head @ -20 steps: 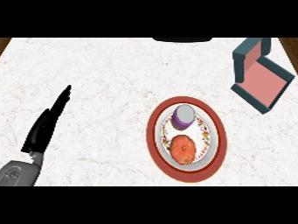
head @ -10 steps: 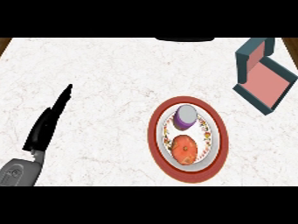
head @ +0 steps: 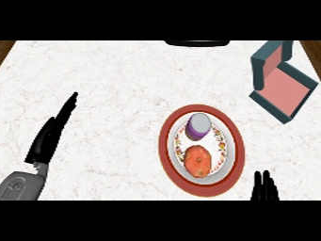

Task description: Pick the can from the plate and place it in the cardboard box

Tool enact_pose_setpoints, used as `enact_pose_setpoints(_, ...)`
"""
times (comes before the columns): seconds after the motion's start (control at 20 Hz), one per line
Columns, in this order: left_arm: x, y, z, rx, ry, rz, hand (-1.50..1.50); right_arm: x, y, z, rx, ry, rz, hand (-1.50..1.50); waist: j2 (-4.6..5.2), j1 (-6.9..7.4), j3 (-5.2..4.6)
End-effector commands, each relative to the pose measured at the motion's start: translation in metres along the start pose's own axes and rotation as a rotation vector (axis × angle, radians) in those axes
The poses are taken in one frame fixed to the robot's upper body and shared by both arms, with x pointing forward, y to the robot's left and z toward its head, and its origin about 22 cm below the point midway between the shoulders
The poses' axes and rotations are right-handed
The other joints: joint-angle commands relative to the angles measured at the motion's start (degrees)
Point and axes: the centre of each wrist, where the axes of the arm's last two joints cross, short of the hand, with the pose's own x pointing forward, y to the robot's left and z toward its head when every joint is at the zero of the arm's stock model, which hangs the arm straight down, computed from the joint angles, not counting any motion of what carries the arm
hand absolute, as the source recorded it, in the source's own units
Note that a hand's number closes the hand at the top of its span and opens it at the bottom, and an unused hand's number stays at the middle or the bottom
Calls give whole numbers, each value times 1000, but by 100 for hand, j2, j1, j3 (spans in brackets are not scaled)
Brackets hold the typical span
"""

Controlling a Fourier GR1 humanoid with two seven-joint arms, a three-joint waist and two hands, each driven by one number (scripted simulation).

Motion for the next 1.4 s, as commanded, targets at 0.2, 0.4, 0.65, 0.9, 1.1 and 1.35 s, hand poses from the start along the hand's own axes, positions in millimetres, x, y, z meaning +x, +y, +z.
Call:
enact_pose_setpoints(0.2,-12,3,1,21,7,-4,0,46,45,-50,-52,-31,102,-150,-63,-62,16)
enact_pose_setpoints(0.4,2,-10,-16,3,-2,1,0,58,59,-46,30,-4,142,-150,-62,-78,17)
enact_pose_setpoints(0.65,3,-9,7,-10,20,11,0,70,76,-60,49,15,144,-150,-72,-41,19)
enact_pose_setpoints(0.9,3,7,3,16,24,4,0,69,80,-71,28,25,135,-150,-74,-59,19)
enact_pose_setpoints(1.1,1,7,-3,19,10,5,0,87,81,-101,43,40,140,-150,-71,-51,19)
enact_pose_setpoints(1.35,-7,-3,0,0,5,14,0,82,103,-86,77,12,139,-150,-68,-48,19)
